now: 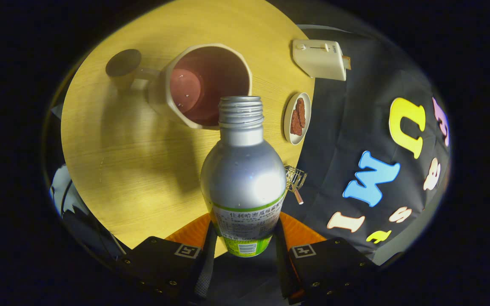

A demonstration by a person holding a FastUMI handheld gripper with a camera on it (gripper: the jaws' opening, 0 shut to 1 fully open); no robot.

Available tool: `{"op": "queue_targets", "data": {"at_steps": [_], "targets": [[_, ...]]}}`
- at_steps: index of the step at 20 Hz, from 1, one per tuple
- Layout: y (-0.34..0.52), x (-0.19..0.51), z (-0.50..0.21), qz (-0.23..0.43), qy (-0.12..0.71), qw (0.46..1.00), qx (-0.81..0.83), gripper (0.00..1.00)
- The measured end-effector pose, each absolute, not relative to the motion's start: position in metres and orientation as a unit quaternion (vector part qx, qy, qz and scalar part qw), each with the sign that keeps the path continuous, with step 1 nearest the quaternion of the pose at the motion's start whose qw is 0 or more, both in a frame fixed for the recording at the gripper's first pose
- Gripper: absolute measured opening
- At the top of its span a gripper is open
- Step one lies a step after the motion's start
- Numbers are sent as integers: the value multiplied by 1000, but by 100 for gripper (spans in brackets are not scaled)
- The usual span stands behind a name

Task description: Take the bottle from table, then pour the juice into the cup, finally place the bottle on the coaster

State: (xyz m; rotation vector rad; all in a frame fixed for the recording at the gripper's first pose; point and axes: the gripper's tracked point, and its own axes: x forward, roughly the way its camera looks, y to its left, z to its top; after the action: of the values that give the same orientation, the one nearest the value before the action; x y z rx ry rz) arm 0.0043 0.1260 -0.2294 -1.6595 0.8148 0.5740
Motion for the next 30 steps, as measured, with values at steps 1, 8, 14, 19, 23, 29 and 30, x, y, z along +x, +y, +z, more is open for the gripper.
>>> {"op": "queue_targets", "data": {"at_steps": [1, 8, 14, 19, 23, 29, 30], "targets": [[125, 2, -234, 248, 355, 584, -687, 63], [124, -26, -264, 266, 412, 673, -553, 63], [124, -33, -272, 261, 438, 743, -433, 63], [134, -24, -271, 272, 411, 803, -335, 63], [137, -13, -270, 271, 399, 832, -273, 63], [146, 16, -271, 266, 388, 865, -177, 63], [148, 21, -271, 267, 385, 869, -160, 64]]}}
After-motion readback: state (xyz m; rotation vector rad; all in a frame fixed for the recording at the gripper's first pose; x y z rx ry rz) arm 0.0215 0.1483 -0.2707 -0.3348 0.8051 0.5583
